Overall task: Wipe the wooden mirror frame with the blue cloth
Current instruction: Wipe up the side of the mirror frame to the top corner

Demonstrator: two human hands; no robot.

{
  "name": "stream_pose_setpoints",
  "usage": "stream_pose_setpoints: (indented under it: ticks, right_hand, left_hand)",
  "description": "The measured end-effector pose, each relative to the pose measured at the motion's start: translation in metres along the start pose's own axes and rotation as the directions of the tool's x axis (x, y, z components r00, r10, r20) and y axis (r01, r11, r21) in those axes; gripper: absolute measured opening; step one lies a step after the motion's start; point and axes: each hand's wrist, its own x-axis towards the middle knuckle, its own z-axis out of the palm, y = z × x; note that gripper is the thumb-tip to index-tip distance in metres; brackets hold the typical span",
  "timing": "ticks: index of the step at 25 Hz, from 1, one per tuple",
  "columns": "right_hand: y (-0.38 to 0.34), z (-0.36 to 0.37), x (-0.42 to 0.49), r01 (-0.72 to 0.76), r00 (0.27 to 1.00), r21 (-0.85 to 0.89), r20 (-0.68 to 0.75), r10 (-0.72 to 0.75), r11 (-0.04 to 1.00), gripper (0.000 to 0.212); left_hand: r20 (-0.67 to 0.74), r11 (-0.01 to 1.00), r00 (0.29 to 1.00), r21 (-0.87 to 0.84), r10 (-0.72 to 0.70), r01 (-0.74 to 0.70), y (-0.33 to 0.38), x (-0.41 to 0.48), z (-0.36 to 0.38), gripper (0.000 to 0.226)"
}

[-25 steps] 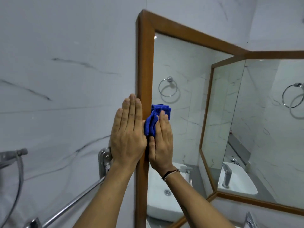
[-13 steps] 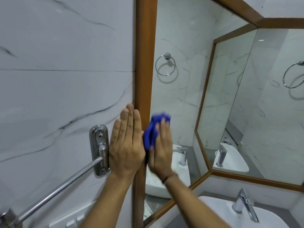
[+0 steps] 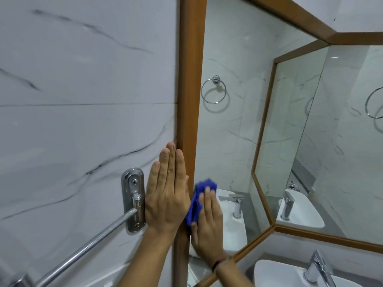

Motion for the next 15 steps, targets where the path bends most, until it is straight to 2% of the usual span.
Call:
stream_pose_setpoints:
  ticks: [3,5,7,9,11,12,13,15]
  right_hand:
    - [-0.004,-0.034,0.156,0.153,0.963,0.115,-0.242,-0.122,0.981,0.063]
    - [-0.011,-0.052,0.242,0.159,0.919,0.139,-0.383,-0.095,0.977,0.061]
    - [-0.005,-0.046,0.255,0.136,0.907,0.168,-0.417,-0.055,0.976,0.06]
    - [-0.002,-0.022,0.179,0.068,0.944,0.204,-0.331,0.004,0.977,0.062]
    - [-0.008,0.007,0.062,-0.144,0.979,0.269,-0.104,0.177,0.952,0.068]
    - [-0.009,0.018,0.012,-0.267,0.96,0.282,-0.005,0.28,0.921,0.07]
    - [-0.011,0.025,-0.026,-0.322,0.946,0.268,0.056,0.319,0.908,0.072]
    - [-0.005,0.026,-0.043,-0.172,0.985,0.123,0.053,0.167,0.977,0.07]
  left_hand:
    - [-0.007,1.0,1.0,0.018,0.012,-0.012,0.002,0.0,-0.001,0.063]
    - [0.01,1.0,1.0,0.003,-0.009,0.009,0.0,0.002,0.0,0.063]
    - [0.004,0.999,1.0,0.033,-0.001,0.001,0.001,-0.001,0.003,0.062]
    - [-0.02,1.0,1.0,-0.008,-0.02,0.02,0.005,0.0,0.001,0.062]
    - [-0.035,1.0,0.999,-0.012,-0.015,0.014,0.003,0.001,0.0,0.063]
    - [-0.022,1.0,1.0,0.002,0.003,-0.003,0.002,0.0,0.001,0.065]
    - [-0.004,1.0,1.0,0.02,0.014,-0.014,0.001,-0.001,0.002,0.068]
    - [0.001,1.0,1.0,0.028,0.011,-0.011,0.0,-0.001,0.004,0.072]
